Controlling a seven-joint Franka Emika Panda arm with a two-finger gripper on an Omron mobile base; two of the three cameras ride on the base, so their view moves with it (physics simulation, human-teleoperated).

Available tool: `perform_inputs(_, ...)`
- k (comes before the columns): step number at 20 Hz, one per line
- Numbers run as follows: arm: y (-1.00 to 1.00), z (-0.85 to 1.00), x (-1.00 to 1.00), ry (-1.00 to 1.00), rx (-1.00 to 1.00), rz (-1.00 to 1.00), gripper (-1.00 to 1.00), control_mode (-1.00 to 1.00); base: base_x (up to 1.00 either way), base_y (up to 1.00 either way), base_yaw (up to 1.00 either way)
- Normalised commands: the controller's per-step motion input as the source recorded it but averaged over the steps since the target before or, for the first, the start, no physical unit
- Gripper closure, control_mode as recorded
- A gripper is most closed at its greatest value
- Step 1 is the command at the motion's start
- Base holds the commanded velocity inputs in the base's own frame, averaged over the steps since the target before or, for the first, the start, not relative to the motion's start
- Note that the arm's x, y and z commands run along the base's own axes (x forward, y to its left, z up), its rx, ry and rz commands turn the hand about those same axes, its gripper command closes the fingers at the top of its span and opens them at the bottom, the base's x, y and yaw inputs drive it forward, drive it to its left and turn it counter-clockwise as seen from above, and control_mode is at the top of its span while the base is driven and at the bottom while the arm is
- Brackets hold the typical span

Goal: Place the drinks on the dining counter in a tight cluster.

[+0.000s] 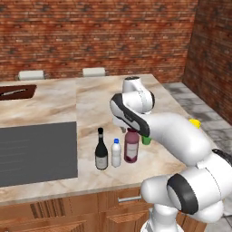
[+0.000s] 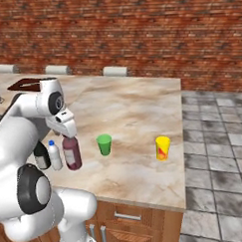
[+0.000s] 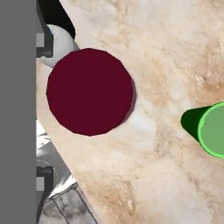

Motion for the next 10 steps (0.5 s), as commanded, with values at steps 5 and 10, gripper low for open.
perform_inputs(5, -0.02, 0.01, -0.47, -0.01, 0.0, -0.01, -1.0, -1.0, 0.0, 0.0, 0.0)
perform_inputs(10, -0.06, 0.02, -0.61, -0.02, 0.0, 0.0, -1.0, -1.0, 0.0, 0.0, 0.0)
